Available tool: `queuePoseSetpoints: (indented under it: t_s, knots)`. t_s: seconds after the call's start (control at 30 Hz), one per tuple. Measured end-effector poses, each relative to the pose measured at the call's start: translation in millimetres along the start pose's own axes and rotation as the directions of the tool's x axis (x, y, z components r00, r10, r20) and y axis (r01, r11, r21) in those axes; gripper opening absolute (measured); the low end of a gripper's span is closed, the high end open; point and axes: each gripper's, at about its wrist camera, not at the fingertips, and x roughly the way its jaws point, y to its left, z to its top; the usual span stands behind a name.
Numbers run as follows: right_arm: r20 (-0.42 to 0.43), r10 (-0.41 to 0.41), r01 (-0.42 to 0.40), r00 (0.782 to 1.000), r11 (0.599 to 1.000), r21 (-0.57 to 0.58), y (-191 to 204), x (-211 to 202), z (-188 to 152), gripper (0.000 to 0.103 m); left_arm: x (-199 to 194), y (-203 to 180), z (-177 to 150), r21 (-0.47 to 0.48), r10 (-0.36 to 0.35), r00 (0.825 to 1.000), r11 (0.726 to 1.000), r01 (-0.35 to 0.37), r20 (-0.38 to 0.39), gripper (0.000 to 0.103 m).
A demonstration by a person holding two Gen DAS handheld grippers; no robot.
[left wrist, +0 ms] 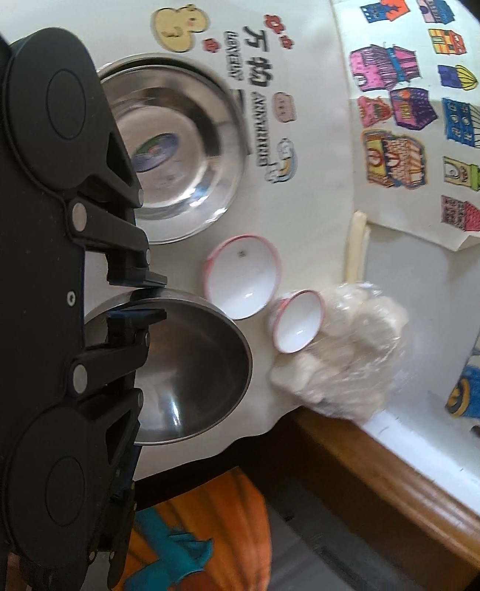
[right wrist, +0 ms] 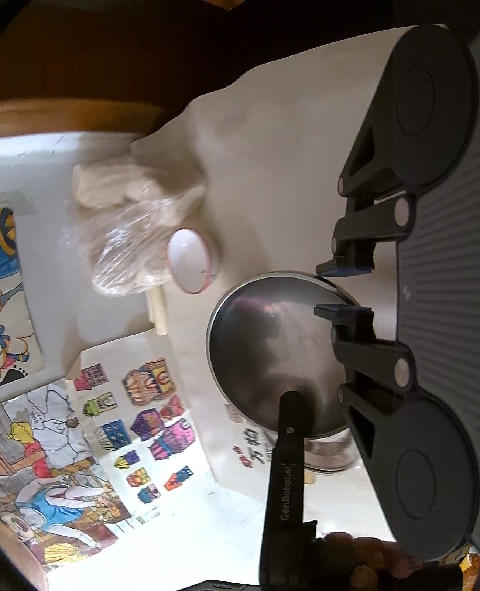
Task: Organize plates and bowls
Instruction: 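Carry the steel bowl with both grippers beside the steel plate stack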
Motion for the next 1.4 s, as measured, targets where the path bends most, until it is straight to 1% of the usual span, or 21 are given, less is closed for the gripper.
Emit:
queuePoseSetpoints:
  t_s: [0.2,0.3,0.37,0.6,0.93,1.2,1.4]
  knots:
    - [-0.027,-0.011,0.012,1.000,1.000,0.017,0.3,-13.0,-25.9,0.018,1.7,-2.5,-21.4,0.003,0.000,0.999,1.000,0.000,-0.040,0.012]
    - [-0.043,-0.015,0.016,0.999,1.000,0.015,-2.2,-13.5,-28.7,0.017,3.8,-4.1,-26.5,0.010,0.003,0.998,1.000,-0.003,-0.062,0.012]
    - [-0.059,-0.015,0.015,0.998,1.000,0.013,-4.7,-11.7,-28.0,0.017,6.4,-4.2,-27.5,-0.003,0.003,0.997,1.000,-0.003,-0.076,0.012]
    - [-0.103,-0.005,0.003,0.995,1.000,-0.019,-15.7,0.0,-18.8,0.018,25.5,-8.3,-20.8,-0.047,0.012,0.995,0.999,-0.016,-0.103,0.012]
    - [-0.172,0.021,-0.029,0.985,0.998,-0.048,-61.9,28.7,10.0,0.018,66.0,-33.0,1.3,-0.083,0.041,0.990,0.995,-0.053,-0.137,0.012]
    - [-0.215,0.050,-0.072,0.975,0.993,-0.095,-94.5,52.5,32.6,0.018,95.9,-47.9,13.9,-0.109,0.082,0.982,0.989,-0.102,-0.169,0.012]
    - [-0.238,0.080,-0.111,0.968,0.986,-0.121,-100.0,63.1,39.4,0.018,102.7,-49.8,18.8,-0.136,0.120,0.978,0.980,-0.144,-0.173,0.012]
